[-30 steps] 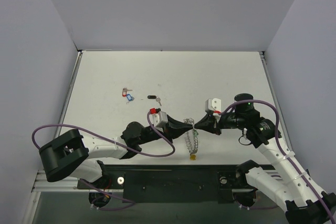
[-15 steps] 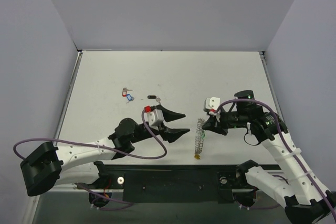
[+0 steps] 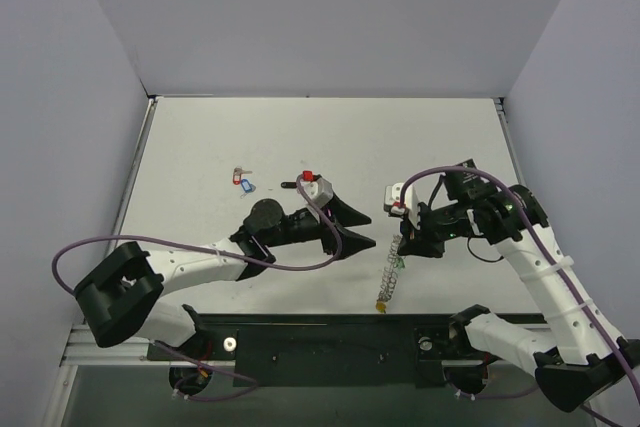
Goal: Put the keys on the keyring
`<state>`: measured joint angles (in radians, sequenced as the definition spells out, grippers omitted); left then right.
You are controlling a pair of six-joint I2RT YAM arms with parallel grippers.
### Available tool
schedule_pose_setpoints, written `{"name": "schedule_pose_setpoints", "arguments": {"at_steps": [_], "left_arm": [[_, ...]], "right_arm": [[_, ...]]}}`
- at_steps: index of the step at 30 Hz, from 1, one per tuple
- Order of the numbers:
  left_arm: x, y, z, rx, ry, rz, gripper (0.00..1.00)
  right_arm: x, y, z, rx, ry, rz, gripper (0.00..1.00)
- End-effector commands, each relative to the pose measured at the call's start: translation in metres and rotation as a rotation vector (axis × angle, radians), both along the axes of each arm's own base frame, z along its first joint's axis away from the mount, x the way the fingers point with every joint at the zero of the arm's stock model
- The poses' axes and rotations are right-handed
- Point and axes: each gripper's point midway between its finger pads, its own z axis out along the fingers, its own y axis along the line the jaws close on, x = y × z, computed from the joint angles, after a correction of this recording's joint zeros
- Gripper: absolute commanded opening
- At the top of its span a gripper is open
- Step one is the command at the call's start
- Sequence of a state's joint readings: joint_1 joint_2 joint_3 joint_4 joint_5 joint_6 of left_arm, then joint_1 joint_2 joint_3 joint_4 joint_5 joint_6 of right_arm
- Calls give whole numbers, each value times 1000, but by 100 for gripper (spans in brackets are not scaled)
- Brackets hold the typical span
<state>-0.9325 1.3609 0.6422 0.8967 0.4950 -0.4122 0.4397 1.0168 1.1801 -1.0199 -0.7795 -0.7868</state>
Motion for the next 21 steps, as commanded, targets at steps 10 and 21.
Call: {"name": "schedule_pose_setpoints", "arguments": {"at_steps": [10, 21], "left_arm": [[-28, -21, 35, -192, 16, -255, 55], [-38, -36, 10, -93, 69, -328, 46]], "right_arm": [[-16, 10, 11, 49, 161, -31, 0], [-14, 13, 10, 55, 190, -46, 0]]}}
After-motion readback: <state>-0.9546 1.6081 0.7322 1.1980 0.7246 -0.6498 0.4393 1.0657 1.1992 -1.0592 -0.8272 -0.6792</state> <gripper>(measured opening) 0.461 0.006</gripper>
